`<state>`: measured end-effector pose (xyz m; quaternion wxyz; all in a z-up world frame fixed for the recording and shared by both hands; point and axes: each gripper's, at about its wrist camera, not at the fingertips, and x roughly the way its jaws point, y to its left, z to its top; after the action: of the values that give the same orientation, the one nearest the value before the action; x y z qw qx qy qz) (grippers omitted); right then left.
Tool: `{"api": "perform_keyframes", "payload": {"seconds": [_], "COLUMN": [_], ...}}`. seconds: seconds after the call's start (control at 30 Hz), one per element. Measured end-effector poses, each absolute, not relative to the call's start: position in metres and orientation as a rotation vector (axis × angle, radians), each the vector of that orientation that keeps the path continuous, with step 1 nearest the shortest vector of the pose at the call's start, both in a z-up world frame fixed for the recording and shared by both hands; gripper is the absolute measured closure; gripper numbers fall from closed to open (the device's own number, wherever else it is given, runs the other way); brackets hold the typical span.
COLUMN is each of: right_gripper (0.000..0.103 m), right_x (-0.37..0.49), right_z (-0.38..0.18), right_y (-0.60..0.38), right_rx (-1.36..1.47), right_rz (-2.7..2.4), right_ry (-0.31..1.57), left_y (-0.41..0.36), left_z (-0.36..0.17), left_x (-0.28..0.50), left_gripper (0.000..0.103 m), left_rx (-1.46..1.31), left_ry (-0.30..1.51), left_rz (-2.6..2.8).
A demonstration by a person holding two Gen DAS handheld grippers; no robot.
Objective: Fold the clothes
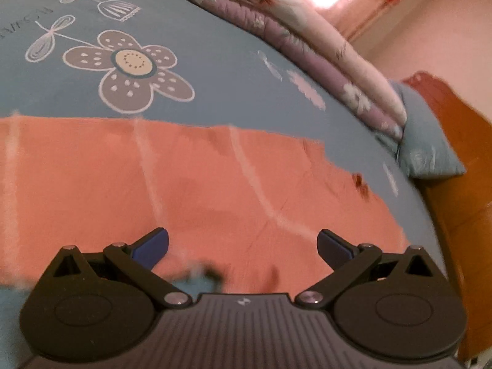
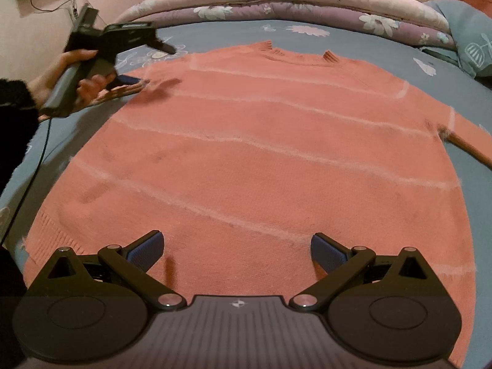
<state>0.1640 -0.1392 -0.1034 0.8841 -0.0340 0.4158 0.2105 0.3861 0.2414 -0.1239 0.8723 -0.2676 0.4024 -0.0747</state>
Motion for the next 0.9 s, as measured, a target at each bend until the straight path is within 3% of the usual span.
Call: {"api": "perform_keyframes", "payload": {"seconds": [0.17,0.43,0.67,0.9], "right_gripper": [0.0,0.0,0.0,0.0], "right_x": [0.166,0.164,0.16,0.155], "right_z": [-0.104,-0.102,-0.099,-0.093], "right_y": [-0.136,-0.137,-0.145,-0.147], "right_rx": [-0.063,-0.073,-0.043,-0.04], "right_rz": [0.437,0.434,0.438,0.452], "right_ry": [0.876,0.868,0.856,0.848], "left_y": [0.24,0.212,0.194,0.181], "left_z": [-0.107,-0.126,-0.098,-0.125], "left_x": [0.392,0.387,0.389,0.38], "left_gripper": [0.001,0.001,0.001,0.001], "left_rx": [-0.591,-0.496,-0.589,-0.579], "left_ry": [0.818,0.843,0.824,0.881], "left_rz": [-0.17,-0.148,-0.235,-0.21]}}
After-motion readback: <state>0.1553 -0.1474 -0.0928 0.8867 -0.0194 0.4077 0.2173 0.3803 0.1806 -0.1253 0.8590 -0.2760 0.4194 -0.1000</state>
